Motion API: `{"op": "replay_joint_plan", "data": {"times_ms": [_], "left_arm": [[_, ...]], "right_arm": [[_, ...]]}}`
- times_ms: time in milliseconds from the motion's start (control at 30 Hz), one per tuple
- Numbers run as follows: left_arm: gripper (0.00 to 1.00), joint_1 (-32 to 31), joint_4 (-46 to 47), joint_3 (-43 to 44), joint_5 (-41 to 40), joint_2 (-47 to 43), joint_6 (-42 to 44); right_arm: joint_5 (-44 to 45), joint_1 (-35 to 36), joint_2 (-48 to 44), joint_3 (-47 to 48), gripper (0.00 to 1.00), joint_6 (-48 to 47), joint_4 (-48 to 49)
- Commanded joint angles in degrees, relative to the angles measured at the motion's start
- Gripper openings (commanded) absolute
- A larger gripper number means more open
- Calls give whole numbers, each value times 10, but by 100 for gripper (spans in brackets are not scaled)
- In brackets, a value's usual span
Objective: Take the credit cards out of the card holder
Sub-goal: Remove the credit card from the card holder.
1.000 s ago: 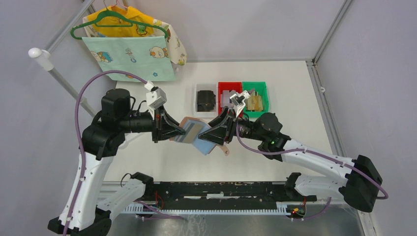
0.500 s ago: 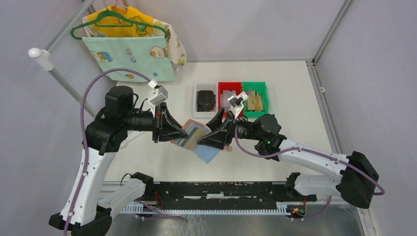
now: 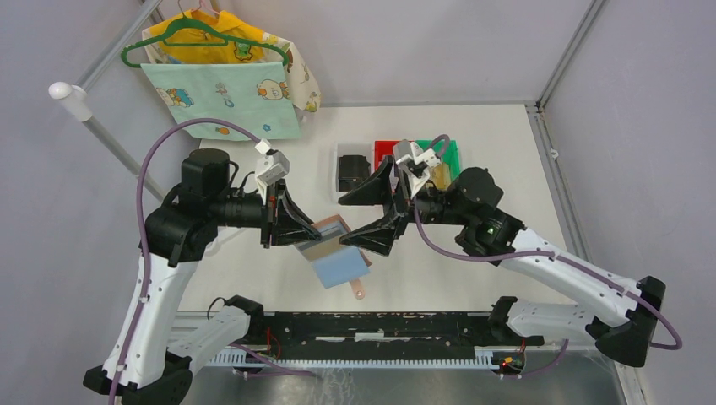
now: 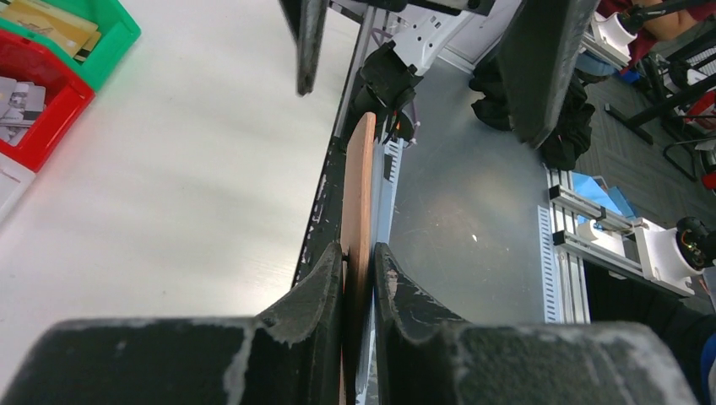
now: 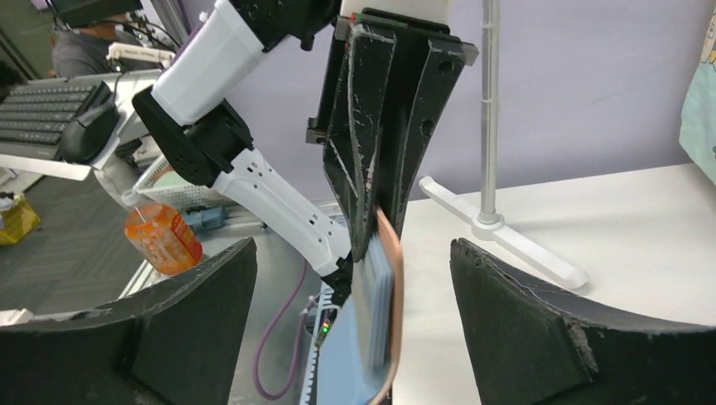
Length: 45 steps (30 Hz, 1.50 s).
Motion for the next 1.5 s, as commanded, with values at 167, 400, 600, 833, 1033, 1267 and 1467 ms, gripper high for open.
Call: {"op": "replay_joint_plan", "data": {"times_ms": [167, 400, 600, 833, 1033, 1267, 1467], "left_arm": [[2, -1, 8, 30, 28, -6, 14], [2, -1, 23, 36, 40, 1, -5], [2, -1, 46, 35, 33, -3, -27], [3, -1, 51, 21, 17, -10, -22], [23, -1, 54, 9, 26, -9, -33], [50, -1, 84, 4, 87, 8, -108], [47, -1, 128, -5, 87, 5, -160]], "right_arm": [[-33, 1, 25, -8, 87, -40, -32], [-47, 1, 17, -80, 75, 38, 97], [-30, 1, 21, -129, 56, 115, 182], [46, 1, 9, -198, 2, 217, 336], [23, 2, -13, -186, 0, 151, 294], [18, 2, -39, -166, 0, 65, 205], [4, 2, -38, -155, 0, 57, 197]]}}
